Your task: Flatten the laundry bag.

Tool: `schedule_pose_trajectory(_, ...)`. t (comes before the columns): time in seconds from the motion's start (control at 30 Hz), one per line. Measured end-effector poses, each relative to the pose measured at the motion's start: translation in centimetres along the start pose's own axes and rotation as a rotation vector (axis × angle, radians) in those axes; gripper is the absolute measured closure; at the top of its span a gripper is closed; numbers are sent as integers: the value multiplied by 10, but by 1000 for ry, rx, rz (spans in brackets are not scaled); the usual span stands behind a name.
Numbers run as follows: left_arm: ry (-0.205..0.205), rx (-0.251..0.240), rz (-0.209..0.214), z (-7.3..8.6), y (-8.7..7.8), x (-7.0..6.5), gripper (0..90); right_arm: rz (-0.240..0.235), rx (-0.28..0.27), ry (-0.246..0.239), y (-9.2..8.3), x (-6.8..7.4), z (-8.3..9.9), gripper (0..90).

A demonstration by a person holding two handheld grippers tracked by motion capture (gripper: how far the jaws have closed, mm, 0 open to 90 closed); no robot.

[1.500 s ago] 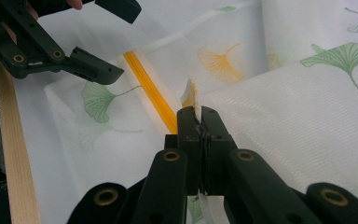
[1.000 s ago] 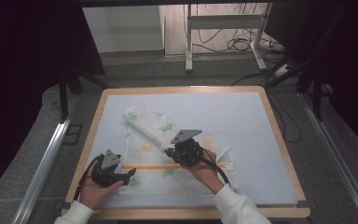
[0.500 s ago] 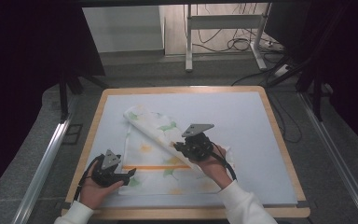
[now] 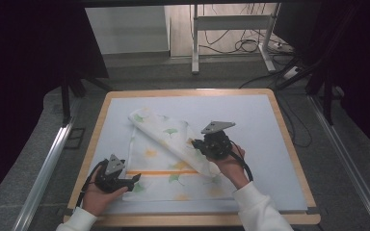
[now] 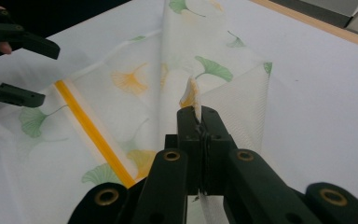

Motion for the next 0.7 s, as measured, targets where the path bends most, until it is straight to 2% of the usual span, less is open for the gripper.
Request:
schedule_pose_trajectory(0.27,1,1,1,0,1,0,206,32,3,25,-2,-18,4,883)
schedule_pose_trajectory(0.5,4,1,1,0,1,-1,206,59,3,57,-2,-39,11,882)
schedule_pose_trajectory(0.7,4,2,2,0,2,-1,206,75,4,74,-3,-50,14,882)
Point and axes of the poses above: each handheld gripper's, and its own axes: y roughly forward along the jaws, z roughly out of its underside, x roughly to its left, the point moved 8 cm from there along y, roughly forward along the jaws, and after that the axes turned 1 degree about z, right-handed, at the moved point
